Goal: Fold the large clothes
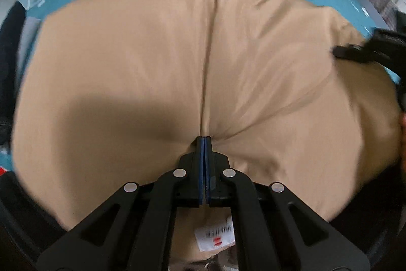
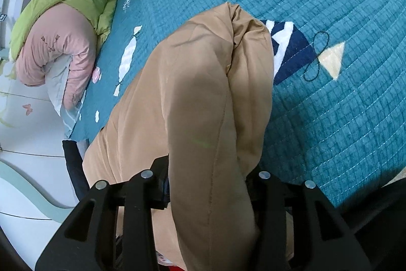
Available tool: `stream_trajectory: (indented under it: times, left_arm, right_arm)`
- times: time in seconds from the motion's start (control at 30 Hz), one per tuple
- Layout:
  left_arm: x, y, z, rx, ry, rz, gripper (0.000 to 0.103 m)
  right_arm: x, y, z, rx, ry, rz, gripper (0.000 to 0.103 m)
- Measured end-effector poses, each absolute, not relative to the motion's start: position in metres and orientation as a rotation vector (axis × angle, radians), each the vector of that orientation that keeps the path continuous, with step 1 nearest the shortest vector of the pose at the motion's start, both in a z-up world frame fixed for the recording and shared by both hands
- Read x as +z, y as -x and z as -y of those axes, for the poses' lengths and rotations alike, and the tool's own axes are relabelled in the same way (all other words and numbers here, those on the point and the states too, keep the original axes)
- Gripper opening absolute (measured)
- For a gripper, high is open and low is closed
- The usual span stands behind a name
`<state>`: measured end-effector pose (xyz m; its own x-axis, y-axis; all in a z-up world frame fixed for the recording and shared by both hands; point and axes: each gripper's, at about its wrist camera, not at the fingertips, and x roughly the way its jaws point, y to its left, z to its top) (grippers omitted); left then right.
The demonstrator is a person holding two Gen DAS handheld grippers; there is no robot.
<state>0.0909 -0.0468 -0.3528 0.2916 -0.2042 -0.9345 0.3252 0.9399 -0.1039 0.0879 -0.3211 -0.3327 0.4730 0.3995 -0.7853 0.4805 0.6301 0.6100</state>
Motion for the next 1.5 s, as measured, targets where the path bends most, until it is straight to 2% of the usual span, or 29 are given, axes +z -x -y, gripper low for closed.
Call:
stream_trajectory:
  times: [0.13, 0.23, 0.33, 0.43, 0.57, 0.7, 0.8, 0.93, 0.97, 1.03, 1.07, 1.17, 1.3, 1.43, 1.5]
  left_arm:
    - [-0.339, -0.099, 0.052, -0.33, -0.147, -1.292, 0.001]
    - [-0.321, -0.118, 0.052, -0.381, -0.046, -1.368, 0.001]
    - [-0.345, -0.144, 0.058, -0.35, -0.059, -1.41, 0.002]
    - [-0.341, -0.147, 0.066, -0.353, -0.13, -1.41, 0.001]
    - [-0.316, -0.168, 0.066, -0.353, -0.069, -1.415, 0.001]
    - [-0.35, -0.2, 0.072, -0.302, -0.085, -1.43, 0.001]
    - [-0.33, -0.203, 0.075, -0.282, -0.093, -1.461, 0.001]
    - [-0.294, -0.219, 0.074, -0.291, -0.043, -1.354, 0.001]
    - [-0.301, -0.228, 0.078, -0.243, -0.086, -1.343, 0.0]
    - [-0.344, -0.243, 0.082, -0.246, -0.108, -1.44, 0.0]
    - [-0.352, -0.245, 0.086, -0.255, -0.13, -1.413, 0.0]
    - [-0.332, -0.244, 0.1, -0.248, -0.248, -1.382, 0.0]
    - [-0.298, -0.26, 0.097, -0.297, -0.156, -1.313, 0.001]
    - [-0.345, -0.271, 0.098, -0.252, -0.178, -1.395, 0.0]
    - [-0.33, -0.257, 0.097, -0.262, -0.214, -1.338, 0.0]
  right_arm:
    - [-0.333, -0.086, 0.32, -0.068, -0.93, -1.126, 0.04]
    - [-0.335, -0.084, 0.323, -0.069, -0.948, -1.127, 0.041]
    - [-0.337, -0.084, 0.324, -0.061, -0.96, -1.124, 0.043]
    - [-0.335, -0.084, 0.323, -0.069, -0.934, -1.129, 0.043]
    - [-0.334, -0.087, 0.32, -0.074, -0.915, -1.132, 0.043]
    - [-0.338, -0.09, 0.321, -0.055, -0.945, -1.134, 0.047]
    - [-0.336, -0.092, 0.318, -0.071, -0.909, -1.143, 0.047]
    - [-0.339, -0.092, 0.32, -0.065, -0.919, -1.146, 0.047]
    - [-0.341, -0.092, 0.322, -0.061, -0.929, -1.147, 0.048]
    - [-0.343, -0.093, 0.324, -0.037, -0.96, -1.141, 0.052]
    - [-0.343, -0.094, 0.323, -0.031, -0.963, -1.142, 0.053]
    - [-0.34, -0.097, 0.319, -0.055, -0.912, -1.159, 0.053]
    - [-0.341, -0.097, 0.318, -0.057, -0.906, -1.158, 0.053]
    - [-0.342, -0.097, 0.318, -0.035, -0.918, -1.153, 0.055]
    - [-0.341, -0.096, 0.317, -0.051, -0.896, -1.161, 0.055]
